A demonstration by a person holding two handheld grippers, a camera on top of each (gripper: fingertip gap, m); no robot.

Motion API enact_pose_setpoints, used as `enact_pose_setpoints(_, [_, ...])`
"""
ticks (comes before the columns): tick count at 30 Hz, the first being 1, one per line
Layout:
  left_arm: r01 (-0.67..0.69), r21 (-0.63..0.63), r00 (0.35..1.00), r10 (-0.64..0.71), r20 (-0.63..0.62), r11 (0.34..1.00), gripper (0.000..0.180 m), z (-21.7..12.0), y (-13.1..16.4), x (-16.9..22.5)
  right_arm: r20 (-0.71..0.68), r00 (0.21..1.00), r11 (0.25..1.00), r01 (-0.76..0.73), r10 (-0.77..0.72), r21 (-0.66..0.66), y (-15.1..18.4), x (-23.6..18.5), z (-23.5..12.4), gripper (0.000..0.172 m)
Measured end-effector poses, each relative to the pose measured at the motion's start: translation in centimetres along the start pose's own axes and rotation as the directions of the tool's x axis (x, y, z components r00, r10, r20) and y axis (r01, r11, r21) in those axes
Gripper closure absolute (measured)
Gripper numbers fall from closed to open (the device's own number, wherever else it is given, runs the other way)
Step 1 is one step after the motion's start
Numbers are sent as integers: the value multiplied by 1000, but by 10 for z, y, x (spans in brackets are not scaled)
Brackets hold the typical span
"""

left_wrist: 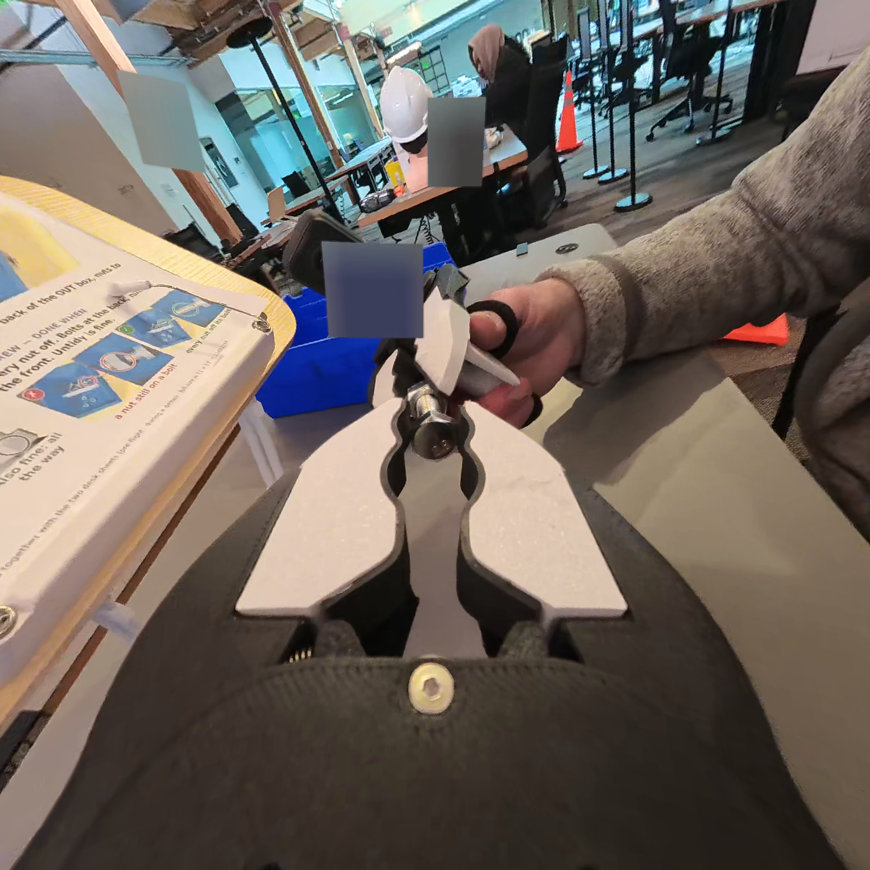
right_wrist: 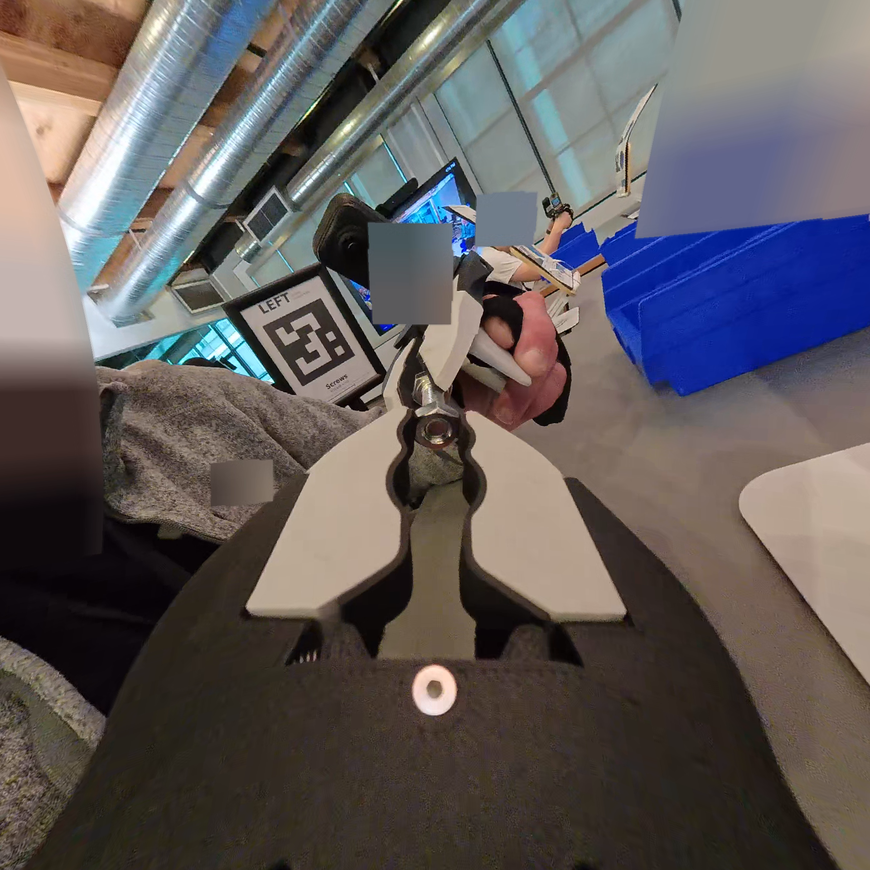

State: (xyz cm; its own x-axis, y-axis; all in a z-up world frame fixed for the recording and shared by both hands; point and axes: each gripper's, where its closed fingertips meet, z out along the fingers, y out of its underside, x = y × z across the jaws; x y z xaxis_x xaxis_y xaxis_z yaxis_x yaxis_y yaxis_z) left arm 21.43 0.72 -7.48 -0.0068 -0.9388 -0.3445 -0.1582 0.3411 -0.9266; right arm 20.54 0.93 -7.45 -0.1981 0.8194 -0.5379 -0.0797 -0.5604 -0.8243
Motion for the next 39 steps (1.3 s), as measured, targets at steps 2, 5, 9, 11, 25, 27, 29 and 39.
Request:
enact_pose_setpoints(2, [0,5,1000,0,-1,1000,162,0,-1,0,-4,1000,1000,15,-15,-1,-1,-1,0,154])
enact_pose_setpoints(5, [79,35,997,-78,-27,996,162,-1,-2,-1,-65,989,991,132,-134,-23,-2,0,0,154])
enact_pose_setpoints(9, [501,115,844,-454,-286,858,163,-3,-8,0,-243,687,728,628,-685,-277,-2,-3,0,154])
enact_pose_setpoints(11, [691,83,668,-589,-454,718,162,-5,-8,4,-233,404,466,754,-885,-462,2,-7,1,154])
enact_pose_setpoints(25, [317,117,940,-296,-168,941,137,-3,0,-6,-265,754,799,561,-601,-216,-11,-6,-11,154])
enact_pose_setpoints(27, [171,103,985,-166,-57,980,137,-3,0,-10,-251,852,888,437,-459,-141,-13,0,-14,154])
enact_pose_setpoints(29, [40,49,998,-42,42,998,139,-3,3,-15,-205,916,939,331,-344,-96,-11,3,-13,154])
enact_pose_setpoints(39, [-134,-82,986,141,87,988,162,3,10,-5,-81,992,995,93,-97,-44,1,2,-5,154])
